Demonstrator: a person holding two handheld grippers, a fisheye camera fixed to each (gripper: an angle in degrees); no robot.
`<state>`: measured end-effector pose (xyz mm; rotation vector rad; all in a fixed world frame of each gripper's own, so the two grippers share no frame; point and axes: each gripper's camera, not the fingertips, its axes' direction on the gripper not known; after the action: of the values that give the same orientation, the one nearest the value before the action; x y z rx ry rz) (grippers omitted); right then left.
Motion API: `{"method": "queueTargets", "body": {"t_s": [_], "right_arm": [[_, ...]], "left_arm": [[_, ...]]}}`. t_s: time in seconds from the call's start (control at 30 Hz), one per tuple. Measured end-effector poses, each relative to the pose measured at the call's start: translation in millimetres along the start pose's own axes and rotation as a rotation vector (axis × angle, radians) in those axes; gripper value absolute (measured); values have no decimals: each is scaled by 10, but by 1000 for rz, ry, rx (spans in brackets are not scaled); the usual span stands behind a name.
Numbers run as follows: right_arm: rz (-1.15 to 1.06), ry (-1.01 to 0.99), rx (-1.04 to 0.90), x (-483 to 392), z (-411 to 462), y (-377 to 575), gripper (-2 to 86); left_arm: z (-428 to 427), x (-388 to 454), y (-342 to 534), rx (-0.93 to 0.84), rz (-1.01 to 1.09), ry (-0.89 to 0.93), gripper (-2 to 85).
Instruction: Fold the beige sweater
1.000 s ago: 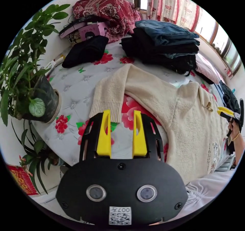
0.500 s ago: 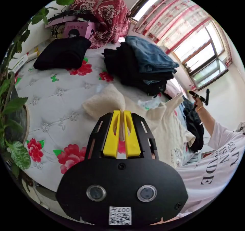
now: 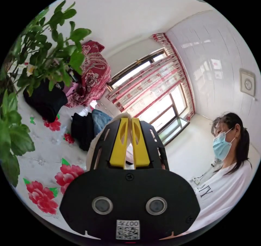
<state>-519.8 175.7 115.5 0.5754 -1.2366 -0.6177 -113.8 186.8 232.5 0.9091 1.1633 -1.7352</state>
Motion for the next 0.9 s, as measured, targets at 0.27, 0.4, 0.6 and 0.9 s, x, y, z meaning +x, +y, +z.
{"method": "queueTargets", "body": {"t_s": [0.27, 0.4, 0.6, 0.9], "right_arm": [[187, -97, 75, 365, -467, 784, 32], [271, -137, 116, 439, -544, 969, 38], [386, -63, 147, 759, -739, 1218, 47], [791, 4, 436, 1738, -1531, 1867, 55]], "left_arm": [[2379, 1298, 1693, -790, 280, 286, 118], [2562, 1079, 2500, -943, 225, 178, 121], [2069, 521, 2659, -981, 275, -181, 114], [2030, 51, 2462, -833, 230, -412, 95]]}}
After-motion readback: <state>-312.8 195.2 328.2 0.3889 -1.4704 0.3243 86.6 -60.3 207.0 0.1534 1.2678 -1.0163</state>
